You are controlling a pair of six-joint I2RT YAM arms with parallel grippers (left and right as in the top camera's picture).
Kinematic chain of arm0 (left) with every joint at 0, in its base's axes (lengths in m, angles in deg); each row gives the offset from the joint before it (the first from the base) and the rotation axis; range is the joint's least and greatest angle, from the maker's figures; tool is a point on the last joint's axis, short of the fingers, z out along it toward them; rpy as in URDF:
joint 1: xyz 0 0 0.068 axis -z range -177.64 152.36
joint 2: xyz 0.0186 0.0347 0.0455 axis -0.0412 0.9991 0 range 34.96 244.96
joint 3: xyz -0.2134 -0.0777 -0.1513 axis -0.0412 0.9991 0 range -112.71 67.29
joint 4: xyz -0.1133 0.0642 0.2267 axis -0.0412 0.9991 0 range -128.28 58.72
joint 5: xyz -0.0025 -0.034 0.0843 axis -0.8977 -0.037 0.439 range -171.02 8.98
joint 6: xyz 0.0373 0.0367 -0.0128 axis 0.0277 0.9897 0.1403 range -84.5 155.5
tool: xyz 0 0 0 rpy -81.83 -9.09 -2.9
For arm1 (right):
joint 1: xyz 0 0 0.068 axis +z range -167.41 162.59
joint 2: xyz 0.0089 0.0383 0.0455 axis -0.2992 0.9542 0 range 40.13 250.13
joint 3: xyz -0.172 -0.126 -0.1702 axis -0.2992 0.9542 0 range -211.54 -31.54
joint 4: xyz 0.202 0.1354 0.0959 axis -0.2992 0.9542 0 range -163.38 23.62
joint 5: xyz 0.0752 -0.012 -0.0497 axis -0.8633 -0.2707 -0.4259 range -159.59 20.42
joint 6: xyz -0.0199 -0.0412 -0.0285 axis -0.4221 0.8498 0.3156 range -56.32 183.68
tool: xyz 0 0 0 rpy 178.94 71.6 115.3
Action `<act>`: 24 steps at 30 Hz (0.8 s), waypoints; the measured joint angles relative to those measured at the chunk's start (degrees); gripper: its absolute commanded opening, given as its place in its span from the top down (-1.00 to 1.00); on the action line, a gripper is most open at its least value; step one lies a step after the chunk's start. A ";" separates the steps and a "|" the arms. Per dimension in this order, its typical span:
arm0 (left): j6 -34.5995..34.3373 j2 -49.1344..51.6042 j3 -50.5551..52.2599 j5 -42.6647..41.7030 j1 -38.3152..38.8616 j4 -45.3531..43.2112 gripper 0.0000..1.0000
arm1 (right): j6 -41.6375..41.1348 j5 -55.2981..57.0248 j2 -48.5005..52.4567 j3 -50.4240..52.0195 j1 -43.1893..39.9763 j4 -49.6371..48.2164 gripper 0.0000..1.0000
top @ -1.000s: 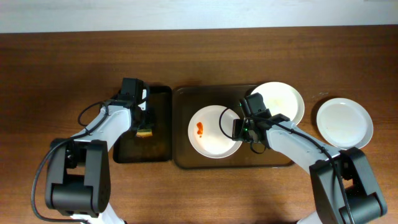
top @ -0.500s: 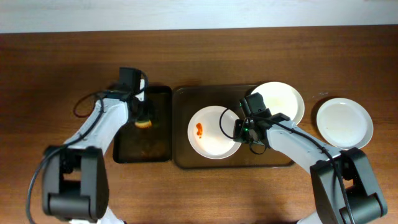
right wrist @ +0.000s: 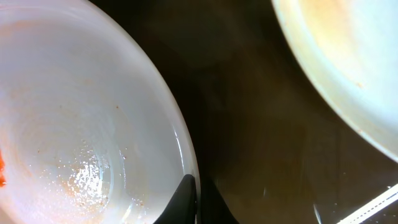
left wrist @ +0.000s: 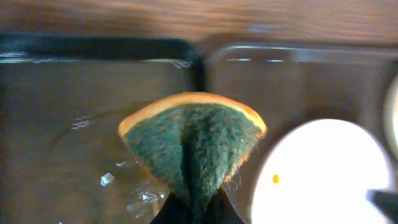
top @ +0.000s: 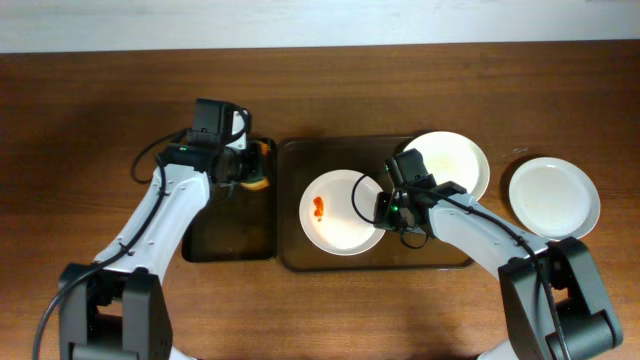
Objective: Clean dirty plates on tray and stack at the side
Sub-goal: 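Carry the sponge with the left gripper onto the held plate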
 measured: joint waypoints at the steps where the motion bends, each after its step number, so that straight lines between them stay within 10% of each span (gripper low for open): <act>1: -0.04 0.00 0.00 -2.69 1.01 -0.63 1.00 | -0.13 -0.37 0.00 0.00 0.00 0.20 0.92; 24: -2.82 16.04 0.00 -6.12 20.37 -9.03 1.00 | -1.01 -1.05 0.00 0.00 0.00 0.48 0.92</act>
